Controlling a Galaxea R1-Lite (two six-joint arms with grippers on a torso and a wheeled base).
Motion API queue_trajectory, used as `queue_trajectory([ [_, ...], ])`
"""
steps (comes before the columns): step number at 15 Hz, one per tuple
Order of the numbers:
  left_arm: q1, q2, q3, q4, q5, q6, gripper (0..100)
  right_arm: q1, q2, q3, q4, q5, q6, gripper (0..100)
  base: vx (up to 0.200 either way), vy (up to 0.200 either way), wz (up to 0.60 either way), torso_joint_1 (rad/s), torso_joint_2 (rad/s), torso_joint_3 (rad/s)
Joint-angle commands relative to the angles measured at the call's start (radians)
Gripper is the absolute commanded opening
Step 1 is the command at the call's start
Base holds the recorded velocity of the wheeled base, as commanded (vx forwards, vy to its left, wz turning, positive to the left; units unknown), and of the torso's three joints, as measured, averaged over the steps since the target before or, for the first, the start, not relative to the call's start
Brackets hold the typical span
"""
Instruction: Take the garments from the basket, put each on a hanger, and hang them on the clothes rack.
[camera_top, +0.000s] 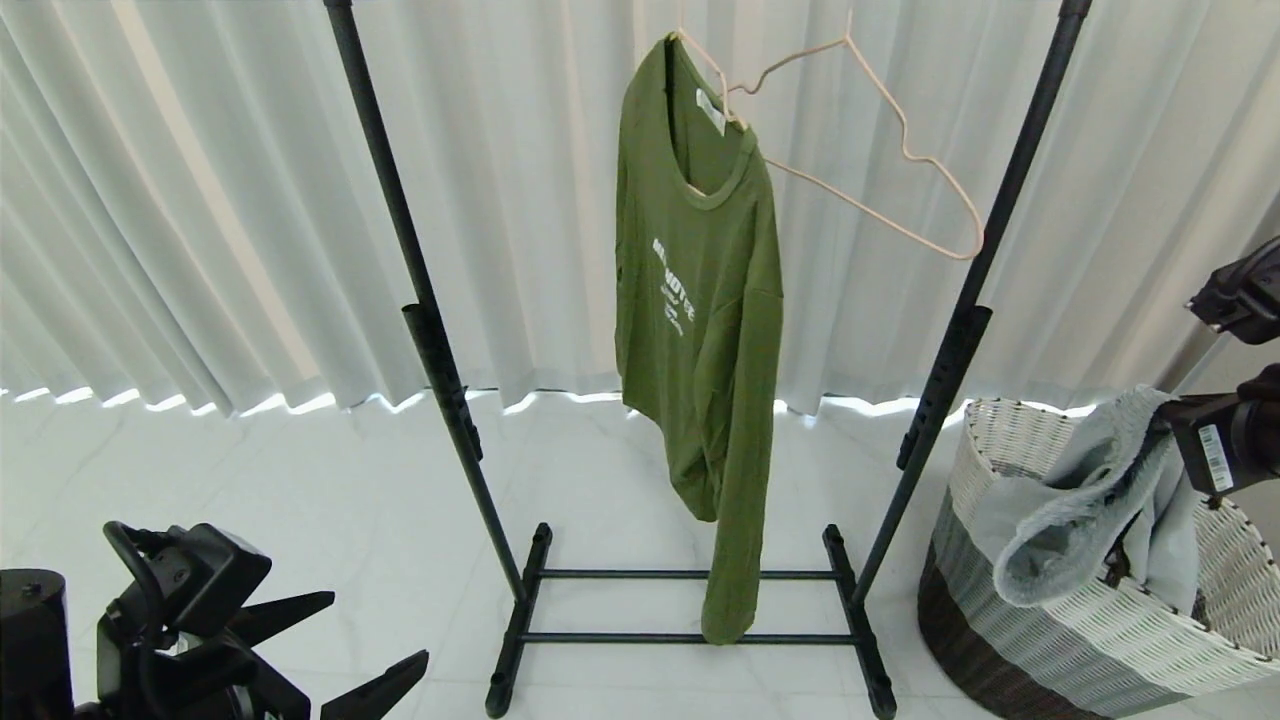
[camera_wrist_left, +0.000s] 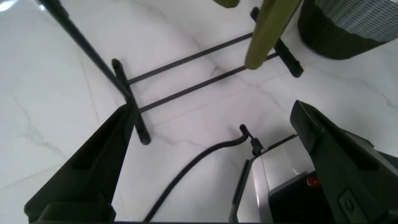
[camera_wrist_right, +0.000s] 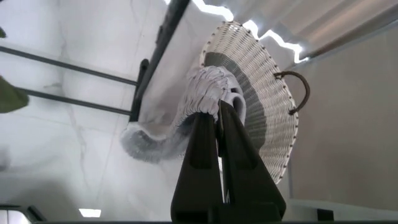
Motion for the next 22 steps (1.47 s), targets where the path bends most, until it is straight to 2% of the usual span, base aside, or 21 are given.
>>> queue_trajectory([
  [1, -0.006, -0.002, 0.003, -0.001, -0.002, 0.003, 100, 0.008, 0.005, 0.0, 0.0, 0.001, 0.001, 0, 0.0, 0.0, 0.0, 0.0, 0.0, 0.0],
  [4, -0.088, -0.051, 0.043, -0.001, -0.004, 0.076, 100, 0.044, -0.001, 0.0, 0.0, 0.002, 0.058, 0, 0.0, 0.0, 0.0, 0.0, 0.0, 0.0],
  [5, -0.144, -0.053, 0.032, -0.001, -0.005, 0.073, 100, 0.068, -0.004, -0.002, 0.0, 0.008, 0.082, 0, 0.0, 0.0, 0.0, 0.0, 0.0, 0.0],
  [6, -0.161, -0.05, 0.022, -0.001, -0.005, 0.072, 100, 0.074, -0.006, -0.002, 0.0, 0.013, 0.084, 0, 0.0, 0.0, 0.0, 0.0, 0.0, 0.0],
  [8, -0.228, 0.001, -0.079, -0.001, -0.007, 0.064, 100, 0.114, -0.033, -0.025, 0.0, 0.036, 0.096, 0, 0.0, 0.0, 0.0, 0.0, 0.0, 0.0],
  [11, -0.314, 0.107, -0.241, -0.001, -0.005, -0.019, 100, 0.137, -0.039, -0.094, 0.02, 0.082, 0.142, 0, 0.0, 0.0, 0.0, 0.0, 0.0, 0.0],
  [12, -0.354, 0.182, -0.322, -0.001, -0.004, -0.066, 100, 0.14, -0.047, -0.118, 0.04, 0.131, 0.174, 0, 0.0, 0.0, 0.0, 0.0, 0.0, 0.0],
  [14, -0.404, 0.317, -0.426, -0.002, -0.002, -0.082, 100, 0.146, -0.075, -0.134, 0.048, 0.234, 0.209, 0, 0.0, 0.0, 0.0, 0.0, 0.0, 0.0],
  [17, -0.501, 0.503, -0.578, -0.012, 0.004, -0.134, 100, 0.148, -0.107, -0.135, 0.043, 0.321, 0.211, 0, 0.0, 0.0, 0.0, 0.0, 0.0, 0.0],
  [19, -0.572, 0.635, -0.685, -0.094, 0.078, -0.186, 100, 0.148, -0.122, -0.131, 0.046, 0.353, 0.213, 0, 0.0, 0.0, 0.0, 0.0, 0.0, 0.0],
  [21, -0.653, 0.777, -0.751, -0.217, 0.2, -0.186, 100, 0.148, -0.127, -0.128, 0.046, 0.356, 0.237, 0, 0.0, 0.0, 0.0, 0.0, 0.0, 0.0],
  [22, -0.677, 0.837, -0.776, -0.278, 0.226, -0.185, 100, 0.153, -0.127, -0.128, 0.046, 0.366, 0.249, 0, 0.0, 0.0, 0.0, 0.0, 0.0, 0.0],
])
